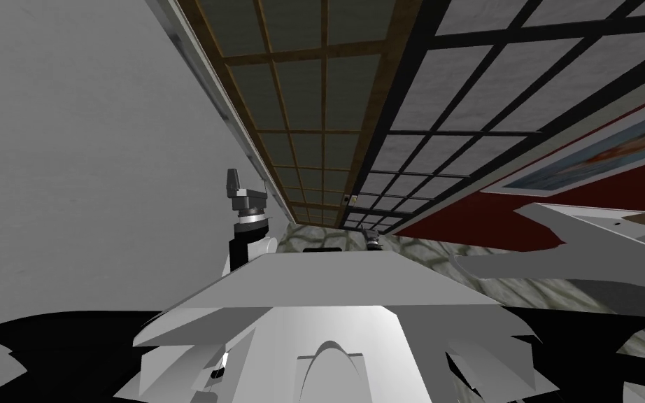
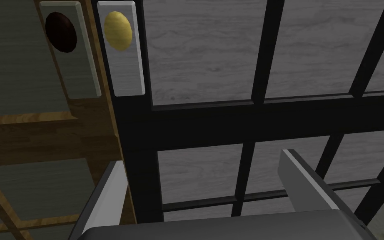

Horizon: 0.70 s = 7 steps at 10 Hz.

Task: Pull the door open

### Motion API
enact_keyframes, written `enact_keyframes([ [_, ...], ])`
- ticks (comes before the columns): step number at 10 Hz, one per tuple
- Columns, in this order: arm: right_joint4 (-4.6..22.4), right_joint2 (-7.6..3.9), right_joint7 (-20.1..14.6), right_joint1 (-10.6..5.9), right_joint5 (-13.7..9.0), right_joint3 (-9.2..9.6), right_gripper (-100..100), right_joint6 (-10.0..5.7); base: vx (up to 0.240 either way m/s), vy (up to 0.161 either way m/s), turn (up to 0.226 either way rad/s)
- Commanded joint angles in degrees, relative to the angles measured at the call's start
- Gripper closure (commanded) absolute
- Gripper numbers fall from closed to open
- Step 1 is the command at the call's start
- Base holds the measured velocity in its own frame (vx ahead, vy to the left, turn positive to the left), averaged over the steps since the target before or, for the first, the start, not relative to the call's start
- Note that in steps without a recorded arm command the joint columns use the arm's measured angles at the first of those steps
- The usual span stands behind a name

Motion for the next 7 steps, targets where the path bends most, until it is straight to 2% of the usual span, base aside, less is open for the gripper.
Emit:
enact_keyframes([
  [1,1.59,0.25,-0.43,-0.40,0.06,0.07,-100,-0.59,-0.067,-0.005,0.003],
  [2,2.56,-0.20,-0.56,0.73,-0.28,-0.38,-100,-0.61,-0.104,-0.016,-0.056],
  [3,2.71,-0.27,-0.58,0.89,-0.34,-0.46,-100,-0.62,-0.110,-0.011,-0.049],
  [4,3.88,-0.82,-0.74,2.18,-0.76,-1.05,-100,-0.65,-0.120,-0.019,-0.067],
  [7,5.64,-1.65,-1.01,3.95,-1.42,-1.99,-100,-0.72,-0.122,-0.014,-0.052],
])
